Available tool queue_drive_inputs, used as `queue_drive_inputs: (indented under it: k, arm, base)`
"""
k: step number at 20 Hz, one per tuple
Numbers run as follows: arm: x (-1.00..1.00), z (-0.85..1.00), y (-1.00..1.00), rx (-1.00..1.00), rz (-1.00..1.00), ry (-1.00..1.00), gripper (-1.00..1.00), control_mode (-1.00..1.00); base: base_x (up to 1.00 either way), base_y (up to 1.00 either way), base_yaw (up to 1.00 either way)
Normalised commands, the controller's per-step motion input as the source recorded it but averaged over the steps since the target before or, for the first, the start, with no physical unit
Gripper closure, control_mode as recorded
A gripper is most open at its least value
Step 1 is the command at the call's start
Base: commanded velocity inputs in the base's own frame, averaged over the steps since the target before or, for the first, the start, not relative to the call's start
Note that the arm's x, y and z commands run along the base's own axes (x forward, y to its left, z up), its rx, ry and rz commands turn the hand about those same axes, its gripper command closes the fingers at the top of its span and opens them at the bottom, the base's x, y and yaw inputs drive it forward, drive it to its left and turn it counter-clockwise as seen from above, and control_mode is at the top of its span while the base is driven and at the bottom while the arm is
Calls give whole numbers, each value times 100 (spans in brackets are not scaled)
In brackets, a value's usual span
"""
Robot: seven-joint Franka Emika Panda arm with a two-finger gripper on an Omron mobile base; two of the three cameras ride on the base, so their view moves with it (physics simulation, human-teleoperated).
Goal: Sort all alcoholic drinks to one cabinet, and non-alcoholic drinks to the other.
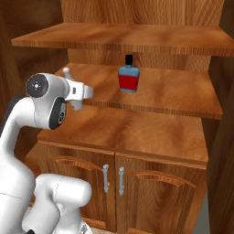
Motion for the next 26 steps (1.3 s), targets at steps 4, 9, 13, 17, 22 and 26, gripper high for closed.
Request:
queue_drive_inputs:
  k: [4, 9, 13, 17, 22, 26]
  arm:
    - [60, 2, 0, 0, -4, -2, 100, -100]
    - [44, 0, 0, 0, -4, -8, 100, -100]
    - [67, 0, 0, 0, -4, -8, 100, -100]
    - [66, 0, 0, 0, -1, -5, 100, -100]
    - [60, -23, 0, 1, 0, 0, 100, -100]
    - [48, -36, 0, 2, 0, 0, 100, -100]
  base:
    - [0, 0, 0]
    - [0, 0, 0]
    - [0, 0, 0]
    - [0, 0, 0]
    - [0, 0, 0]
    - [0, 0, 0]
